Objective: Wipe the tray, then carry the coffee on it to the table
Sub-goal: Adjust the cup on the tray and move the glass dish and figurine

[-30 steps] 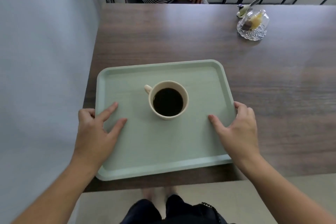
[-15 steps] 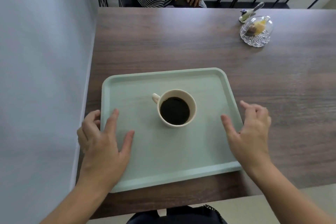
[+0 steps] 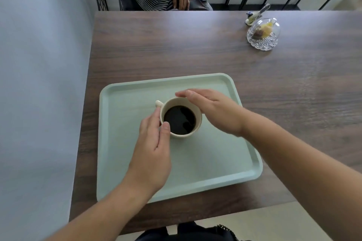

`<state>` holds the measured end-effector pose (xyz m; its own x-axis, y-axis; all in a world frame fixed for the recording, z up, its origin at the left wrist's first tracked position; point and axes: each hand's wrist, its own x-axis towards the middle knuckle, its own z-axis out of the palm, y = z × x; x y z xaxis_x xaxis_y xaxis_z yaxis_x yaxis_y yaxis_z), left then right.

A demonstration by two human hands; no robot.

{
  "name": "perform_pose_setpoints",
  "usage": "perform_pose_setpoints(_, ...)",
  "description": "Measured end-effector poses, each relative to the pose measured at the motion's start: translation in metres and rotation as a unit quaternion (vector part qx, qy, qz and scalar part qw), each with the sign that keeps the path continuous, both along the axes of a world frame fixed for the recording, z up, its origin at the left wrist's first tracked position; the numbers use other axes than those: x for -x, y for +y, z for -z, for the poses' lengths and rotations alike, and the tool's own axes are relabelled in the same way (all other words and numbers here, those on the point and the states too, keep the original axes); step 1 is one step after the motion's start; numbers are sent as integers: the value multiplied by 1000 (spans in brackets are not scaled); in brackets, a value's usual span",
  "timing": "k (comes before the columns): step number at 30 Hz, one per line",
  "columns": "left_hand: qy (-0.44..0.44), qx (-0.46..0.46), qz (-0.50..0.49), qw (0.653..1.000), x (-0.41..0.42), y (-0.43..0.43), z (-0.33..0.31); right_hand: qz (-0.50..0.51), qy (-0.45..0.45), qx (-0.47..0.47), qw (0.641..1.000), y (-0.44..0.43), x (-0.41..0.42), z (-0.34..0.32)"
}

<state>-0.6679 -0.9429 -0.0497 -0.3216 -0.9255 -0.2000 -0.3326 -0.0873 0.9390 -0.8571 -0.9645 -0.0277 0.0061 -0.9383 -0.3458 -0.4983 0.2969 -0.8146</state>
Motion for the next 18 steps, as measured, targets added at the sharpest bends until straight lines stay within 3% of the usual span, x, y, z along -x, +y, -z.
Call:
perform_pose_setpoints(9, 70, -63, 65, 993, 1, -40, 0, 216, -202, 8, 955, 52, -28, 6)
perform_pose_setpoints(14, 55, -78, 141, 985, 8, -65, -12, 141, -64, 59, 986, 73, -36, 16)
perform_pose_setpoints(18, 4, -70, 214, 974, 15, -84, -13, 152, 38, 123, 980, 77, -44, 30)
